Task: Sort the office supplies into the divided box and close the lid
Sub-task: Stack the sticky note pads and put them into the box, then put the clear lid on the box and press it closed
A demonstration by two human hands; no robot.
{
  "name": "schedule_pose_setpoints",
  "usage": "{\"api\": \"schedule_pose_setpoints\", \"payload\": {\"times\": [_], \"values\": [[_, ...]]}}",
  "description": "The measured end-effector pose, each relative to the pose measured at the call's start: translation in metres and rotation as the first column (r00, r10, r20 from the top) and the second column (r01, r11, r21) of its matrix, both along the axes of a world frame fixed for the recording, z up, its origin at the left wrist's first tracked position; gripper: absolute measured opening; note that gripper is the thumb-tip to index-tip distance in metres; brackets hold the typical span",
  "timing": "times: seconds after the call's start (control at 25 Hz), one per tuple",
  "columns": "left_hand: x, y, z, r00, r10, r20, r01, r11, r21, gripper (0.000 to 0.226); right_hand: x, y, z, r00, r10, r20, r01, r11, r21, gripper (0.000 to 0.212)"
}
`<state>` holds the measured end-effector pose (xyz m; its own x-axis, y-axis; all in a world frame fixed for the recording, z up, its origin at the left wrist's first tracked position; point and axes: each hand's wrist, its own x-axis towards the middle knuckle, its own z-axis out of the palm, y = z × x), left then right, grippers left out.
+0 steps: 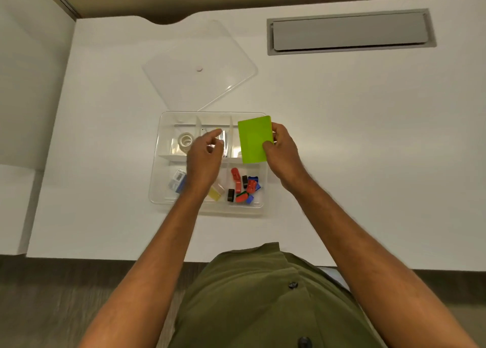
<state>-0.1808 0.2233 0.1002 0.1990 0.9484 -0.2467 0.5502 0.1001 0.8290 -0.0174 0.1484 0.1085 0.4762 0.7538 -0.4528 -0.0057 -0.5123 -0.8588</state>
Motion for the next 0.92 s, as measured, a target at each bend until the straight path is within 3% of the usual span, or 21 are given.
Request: {"api": "schedule_pose_setpoints", "payload": {"times": [0.12,0.24,0.48,0.92], "values": [[-0.048,0.022,-0.011,0.946,0.093,-0.310,-0.005,0.962,0.274,0.037,-0.013,0.021,-0.009,0.998,-0.054,0.031,0.056,0.997,-0.051,0.044],[-0.086,0.040,-0.023,0.868,0.125,-0.481,-0.015,0.974,0.225,0.050,-0.021,0.036,-0.018,0.992,-0.011,0.124,0.025,0.993,-0.114,0.050],[-0.121,0.057,-0.037,0.953,0.089,-0.288,-0.088,0.996,0.016,0.056,-0.053,0.051,-0.034,0.979,0.038,0.199,0.006,0.977,-0.213,0.067],[-0.130,0.066,-0.050,0.973,0.140,-0.184,-0.146,0.989,-0.019,0.057,-0.063,0.050,-0.026,0.822,0.250,0.512,-0.110,0.951,-0.288,0.055]]}}
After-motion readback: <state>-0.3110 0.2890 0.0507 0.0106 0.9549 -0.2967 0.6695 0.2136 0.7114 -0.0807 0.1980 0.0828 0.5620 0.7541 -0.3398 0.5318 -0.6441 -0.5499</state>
